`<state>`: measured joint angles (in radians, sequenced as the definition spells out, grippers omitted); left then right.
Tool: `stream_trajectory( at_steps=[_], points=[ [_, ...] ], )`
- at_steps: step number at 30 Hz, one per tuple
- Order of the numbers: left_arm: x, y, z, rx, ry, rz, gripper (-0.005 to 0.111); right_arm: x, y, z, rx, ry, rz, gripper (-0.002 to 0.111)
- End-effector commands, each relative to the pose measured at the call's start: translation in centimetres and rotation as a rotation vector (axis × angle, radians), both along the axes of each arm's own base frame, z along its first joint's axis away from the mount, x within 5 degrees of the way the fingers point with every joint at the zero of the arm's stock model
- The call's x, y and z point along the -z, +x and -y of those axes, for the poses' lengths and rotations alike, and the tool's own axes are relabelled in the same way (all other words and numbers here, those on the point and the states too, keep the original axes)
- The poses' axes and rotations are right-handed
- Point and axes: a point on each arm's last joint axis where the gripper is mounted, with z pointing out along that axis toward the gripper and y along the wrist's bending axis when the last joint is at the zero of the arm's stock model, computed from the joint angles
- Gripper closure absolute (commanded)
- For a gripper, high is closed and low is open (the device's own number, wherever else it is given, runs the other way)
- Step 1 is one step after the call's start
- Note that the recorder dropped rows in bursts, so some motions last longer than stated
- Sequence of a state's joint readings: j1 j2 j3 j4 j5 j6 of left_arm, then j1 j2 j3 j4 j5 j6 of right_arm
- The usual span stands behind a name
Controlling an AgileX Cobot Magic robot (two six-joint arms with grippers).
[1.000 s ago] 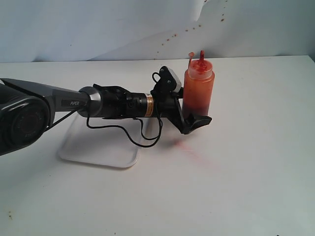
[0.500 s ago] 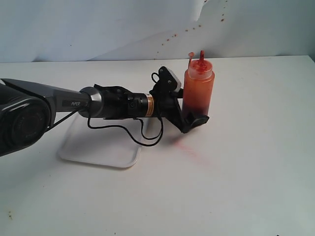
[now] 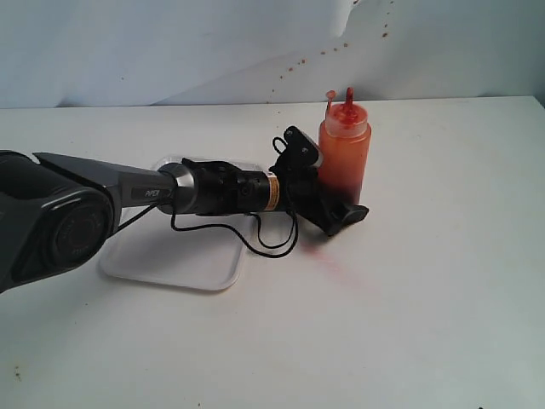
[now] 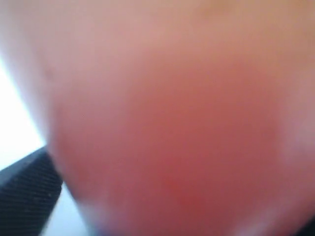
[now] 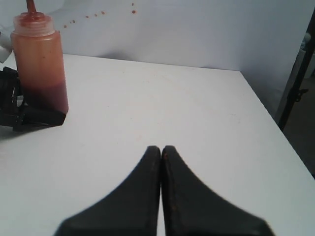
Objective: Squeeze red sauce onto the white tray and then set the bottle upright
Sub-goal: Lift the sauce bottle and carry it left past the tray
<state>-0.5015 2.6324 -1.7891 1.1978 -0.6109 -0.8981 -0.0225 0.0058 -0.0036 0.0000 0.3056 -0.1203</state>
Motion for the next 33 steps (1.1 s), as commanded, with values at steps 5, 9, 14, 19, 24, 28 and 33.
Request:
stream_trajectory(
  at_steps=[5,9,14,19,24,28,33],
  points=[
    [-0.2,0.4,-0.2,-0.037,0.017,0.0,0.077,0.1,0.0,0.0,-0.002,-0.005,0.004,0.108],
    [-0.2,0.8,-0.9,-0.035,0.033,0.014,0.106,0.1,0.0,0.0,-0.002,-0.005,0.004,0.108],
    [-2.1,1.0,-1.5,0.04,0.088,0.089,0.106,0.1,0.0,0.0,-0.002,-0.005,0.004,0.108],
    [-4.3,1.2,-1.6,0.063,0.057,0.101,0.106,0.1,0.0,0.0,-0.002,-0.005,0.004,0.108],
    [-5.8,1.2,-2.5,0.125,0.018,0.077,0.106,0.1,0.0,0.0,-0.002,-0.005,0.004,0.108],
    [-7.4,1.2,-3.8,0.187,-0.052,0.041,0.107,0.1,0.0,0.0,-0.002,-0.005,0.004,0.108],
    [-9.1,1.4,-5.5,0.224,-0.113,-0.006,0.107,0.1,0.0,0.0,-0.002,-0.005,0.004,0.108]
  ],
)
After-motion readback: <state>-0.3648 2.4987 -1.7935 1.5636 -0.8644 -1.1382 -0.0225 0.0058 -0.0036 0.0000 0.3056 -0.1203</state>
